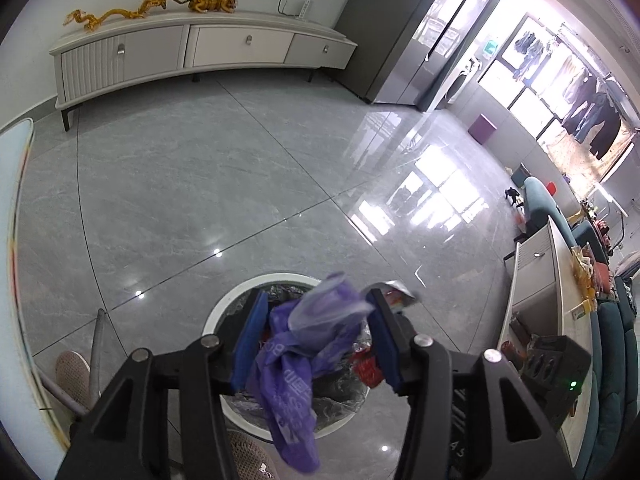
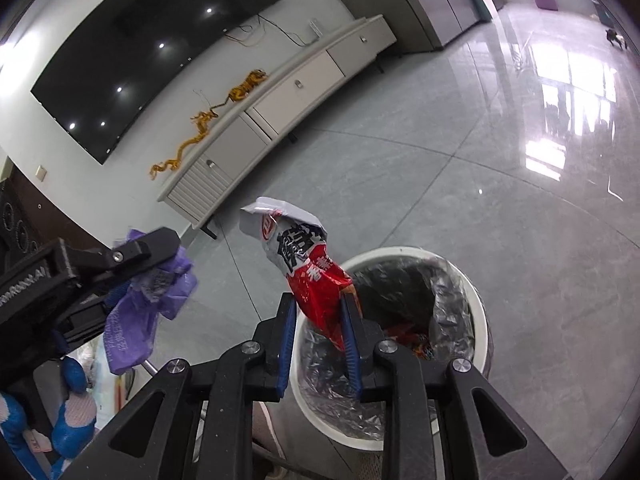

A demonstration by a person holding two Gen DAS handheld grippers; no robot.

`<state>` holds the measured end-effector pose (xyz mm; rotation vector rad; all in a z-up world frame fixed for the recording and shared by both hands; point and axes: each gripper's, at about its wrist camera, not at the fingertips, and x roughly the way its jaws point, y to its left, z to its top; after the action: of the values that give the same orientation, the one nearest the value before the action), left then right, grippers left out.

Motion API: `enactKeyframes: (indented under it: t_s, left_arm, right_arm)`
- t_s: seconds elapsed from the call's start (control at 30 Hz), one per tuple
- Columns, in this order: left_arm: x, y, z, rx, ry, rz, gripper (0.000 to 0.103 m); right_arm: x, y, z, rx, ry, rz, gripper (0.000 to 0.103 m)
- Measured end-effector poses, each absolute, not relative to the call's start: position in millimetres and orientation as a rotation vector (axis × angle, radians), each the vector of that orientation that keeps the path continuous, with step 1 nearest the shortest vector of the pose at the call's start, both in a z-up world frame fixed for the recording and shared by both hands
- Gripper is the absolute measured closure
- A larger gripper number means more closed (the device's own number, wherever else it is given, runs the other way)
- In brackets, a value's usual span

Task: Collect trash
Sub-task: 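Carry both bags to the bin and open both tools over it, then return both tools from the bin to the table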

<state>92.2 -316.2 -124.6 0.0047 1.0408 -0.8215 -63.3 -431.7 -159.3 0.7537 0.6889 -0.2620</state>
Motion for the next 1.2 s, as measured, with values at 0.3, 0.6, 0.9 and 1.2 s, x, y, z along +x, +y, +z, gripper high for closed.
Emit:
enactKeyframes:
  t_s: [0.3,0.6,0.9,1.2]
  left_arm:
    - [87.6,-325.6,-131.0,0.014,1.064,-0.83,0.045]
    - [80.9,-310.8,-115.7,-0.001,1.026,-0.814,0.045]
    - [65.7,-270.9,-78.2,0.018,0.849,-0.693,0.045]
    - [54.0,-199.1,-36.7,-0.015,0.69,-0.543,0.045]
  right_arm:
    - [-72.5,-441.5,-169.9,0.777,0.706,-0.308,0.064]
    - [-80.9,-441.7,-148.2,0.74,0.672,-0.353,0.064]
    - [-81.5,-415.8,-103.8,0.587,0.613,-0.38,0.06]
    - [-80.1,-376.6,-65.1,0.474,0.547,-0.361,0.058]
